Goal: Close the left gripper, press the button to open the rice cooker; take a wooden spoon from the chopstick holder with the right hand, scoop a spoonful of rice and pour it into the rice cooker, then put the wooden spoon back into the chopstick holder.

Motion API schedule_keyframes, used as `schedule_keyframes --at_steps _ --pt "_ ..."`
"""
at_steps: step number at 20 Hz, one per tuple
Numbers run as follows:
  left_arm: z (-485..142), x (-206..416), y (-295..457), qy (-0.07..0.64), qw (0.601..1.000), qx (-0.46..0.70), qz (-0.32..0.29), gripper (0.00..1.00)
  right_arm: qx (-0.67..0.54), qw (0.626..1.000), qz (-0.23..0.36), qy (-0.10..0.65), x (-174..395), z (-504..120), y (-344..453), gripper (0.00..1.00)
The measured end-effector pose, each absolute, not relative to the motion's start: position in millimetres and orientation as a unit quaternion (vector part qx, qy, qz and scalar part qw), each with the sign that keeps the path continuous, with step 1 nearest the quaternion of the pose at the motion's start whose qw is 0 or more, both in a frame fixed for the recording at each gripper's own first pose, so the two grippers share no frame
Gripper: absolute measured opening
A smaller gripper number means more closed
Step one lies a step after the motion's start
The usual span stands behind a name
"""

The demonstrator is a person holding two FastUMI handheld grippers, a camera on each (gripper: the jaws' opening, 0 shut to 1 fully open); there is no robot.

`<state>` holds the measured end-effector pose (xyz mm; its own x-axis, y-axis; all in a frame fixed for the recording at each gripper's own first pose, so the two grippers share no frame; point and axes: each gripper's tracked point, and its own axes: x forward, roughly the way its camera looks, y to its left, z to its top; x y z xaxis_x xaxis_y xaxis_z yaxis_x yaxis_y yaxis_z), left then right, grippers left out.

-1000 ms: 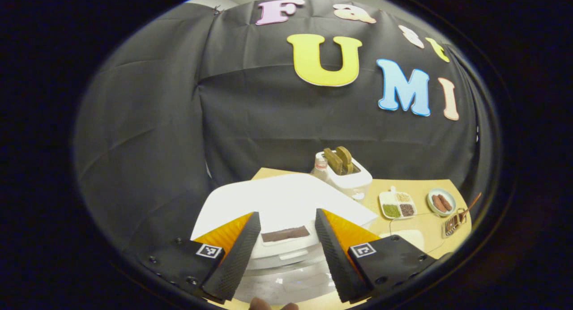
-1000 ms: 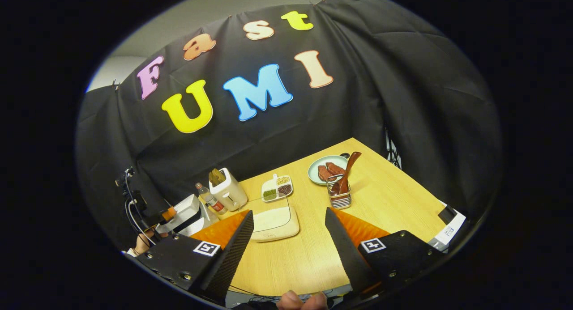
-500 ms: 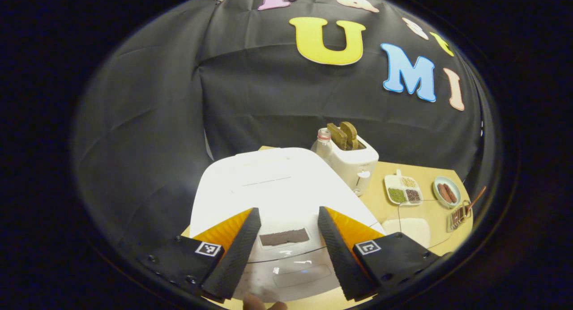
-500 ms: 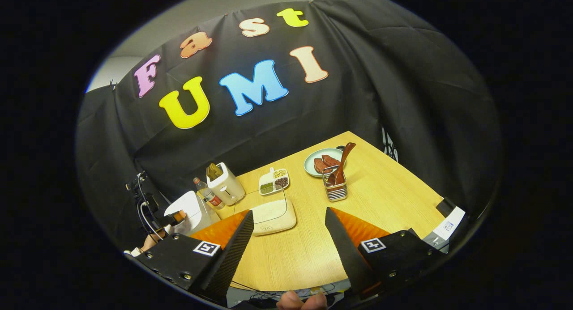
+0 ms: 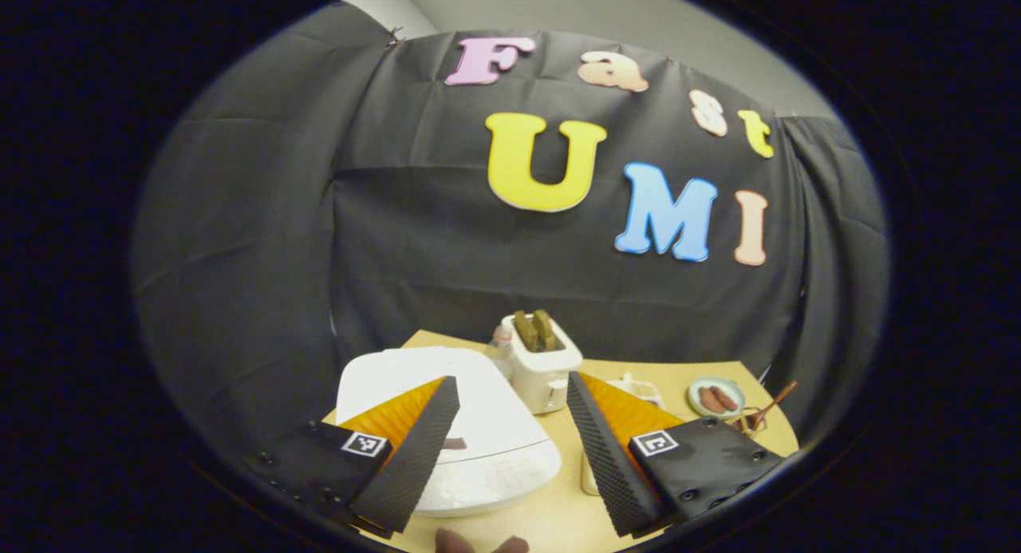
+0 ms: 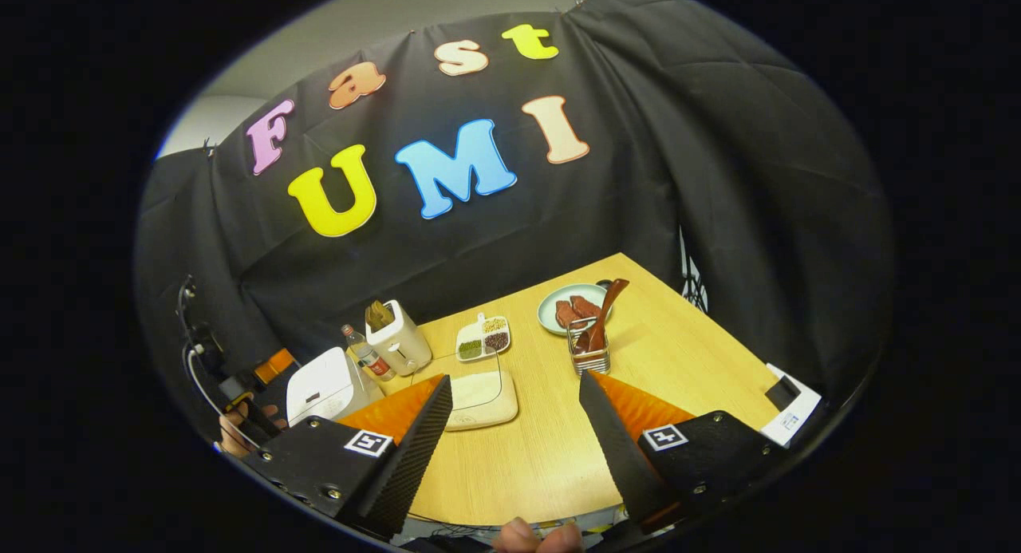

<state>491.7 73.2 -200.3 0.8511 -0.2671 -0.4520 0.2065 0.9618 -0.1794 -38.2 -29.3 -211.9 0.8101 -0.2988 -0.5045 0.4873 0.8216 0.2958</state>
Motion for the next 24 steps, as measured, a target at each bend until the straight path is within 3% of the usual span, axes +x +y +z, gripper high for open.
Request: schedule_keyframes --at_steps 5,11,17,24 --pt "-104.8 424.0 13.8 0.19 0.962 -0.101 -0.171 0.95 0.187 0.95 -0.168 0.183 -32.5 -173.9 -54.0 0.98" --pt "-49.3 311.9 -44.2 0.183 0.964 -0.109 -0.159 0.94 0.141 0.974 -0.128 0.127 -69.3 -131.5 -108.5 0.98" --pt "5.0 230.0 -67.1 0.153 0.977 -0.041 -0.141 0.93 0.106 0.983 -0.112 0.098 -112.1 -125.4 -141.7 0.98" --pt "33.5 215.1 -71.1 0.133 0.982 -0.038 -0.133 0.94 0.092 0.987 -0.114 0.07 -124.9 -102.1 -154.2 0.98"
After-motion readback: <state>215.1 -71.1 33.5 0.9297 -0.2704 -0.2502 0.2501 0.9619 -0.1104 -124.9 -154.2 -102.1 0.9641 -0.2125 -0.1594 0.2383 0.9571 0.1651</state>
